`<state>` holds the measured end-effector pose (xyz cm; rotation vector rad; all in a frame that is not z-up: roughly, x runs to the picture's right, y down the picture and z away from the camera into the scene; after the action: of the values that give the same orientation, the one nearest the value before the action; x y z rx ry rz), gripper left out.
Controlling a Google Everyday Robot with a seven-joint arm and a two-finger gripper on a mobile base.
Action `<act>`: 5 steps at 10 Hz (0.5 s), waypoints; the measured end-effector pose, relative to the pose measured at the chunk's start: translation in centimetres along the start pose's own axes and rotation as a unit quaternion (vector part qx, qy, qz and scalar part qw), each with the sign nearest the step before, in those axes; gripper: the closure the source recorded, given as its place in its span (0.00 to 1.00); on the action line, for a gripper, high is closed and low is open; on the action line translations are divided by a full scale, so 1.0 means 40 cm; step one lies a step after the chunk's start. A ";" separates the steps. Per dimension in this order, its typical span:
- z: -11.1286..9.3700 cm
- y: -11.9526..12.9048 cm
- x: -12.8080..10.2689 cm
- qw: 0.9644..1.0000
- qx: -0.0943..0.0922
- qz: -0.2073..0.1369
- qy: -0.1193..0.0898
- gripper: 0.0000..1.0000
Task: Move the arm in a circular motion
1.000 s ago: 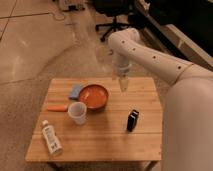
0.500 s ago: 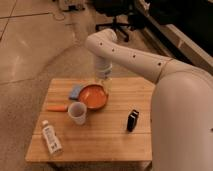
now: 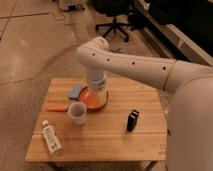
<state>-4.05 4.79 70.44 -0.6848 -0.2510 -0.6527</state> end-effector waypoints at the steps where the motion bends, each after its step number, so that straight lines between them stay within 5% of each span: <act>1: -0.002 0.033 -0.029 1.000 0.001 -0.003 0.002 0.35; 5: -0.006 0.159 -0.058 1.000 0.007 0.003 0.003 0.35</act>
<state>-1.85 9.46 66.07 -0.6696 -0.2485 -0.6472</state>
